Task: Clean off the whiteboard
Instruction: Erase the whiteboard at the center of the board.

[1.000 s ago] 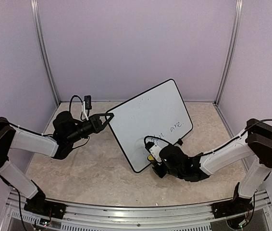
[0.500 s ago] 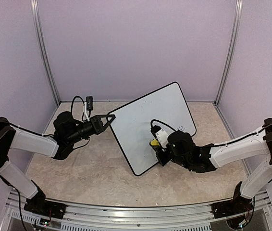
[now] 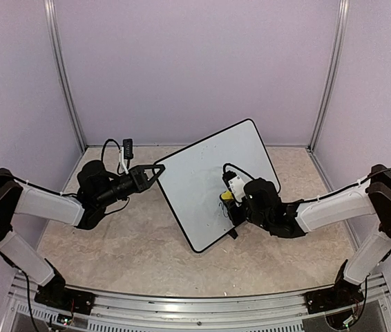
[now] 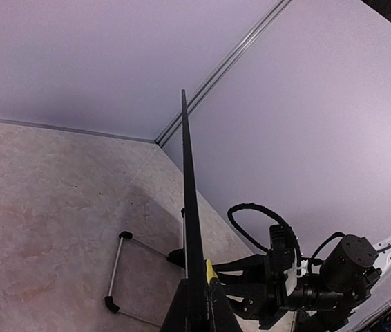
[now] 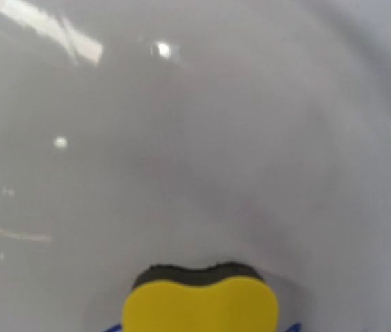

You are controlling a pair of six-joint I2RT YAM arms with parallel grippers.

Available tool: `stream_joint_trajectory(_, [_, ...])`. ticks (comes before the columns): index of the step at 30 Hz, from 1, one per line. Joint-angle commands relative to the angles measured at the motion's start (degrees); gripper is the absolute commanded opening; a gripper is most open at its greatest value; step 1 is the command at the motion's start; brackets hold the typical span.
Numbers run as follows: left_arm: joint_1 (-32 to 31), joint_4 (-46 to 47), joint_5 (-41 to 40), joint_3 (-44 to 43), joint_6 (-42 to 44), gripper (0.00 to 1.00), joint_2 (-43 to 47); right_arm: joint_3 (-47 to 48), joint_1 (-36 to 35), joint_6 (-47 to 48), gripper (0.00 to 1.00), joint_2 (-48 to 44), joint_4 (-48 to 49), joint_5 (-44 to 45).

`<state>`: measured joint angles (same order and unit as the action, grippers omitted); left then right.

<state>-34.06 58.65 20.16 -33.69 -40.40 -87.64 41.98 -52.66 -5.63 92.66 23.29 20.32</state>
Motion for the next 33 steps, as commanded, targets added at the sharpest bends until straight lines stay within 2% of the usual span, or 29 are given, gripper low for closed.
stream_joint_trajectory(1, [-1.01, 6.27, 2.43, -0.42, 1.38, 0.00, 0.74, -3.47, -1.67, -0.99, 0.00, -0.39, -0.85, -4.69])
stream_joint_trajectory(15, [-0.26, 6.84, 0.66, 0.58, 0.81, 0.00, 1.00, -9.88, -3.09, -3.48, 0.00, -5.30, -4.32, -0.74])
stream_joint_trajectory(28, [-0.39, 6.73, 0.54, 0.47, 0.71, 0.00, 0.41, 2.61, -1.84, 4.54, 0.00, 4.55, 0.40, 0.16])
stream_joint_trajectory(33, [-0.30, 6.42, 0.05, 0.56, 0.87, 0.00, 0.75, 3.38, -0.65, 4.73, 0.00, 5.40, 1.42, 0.29])
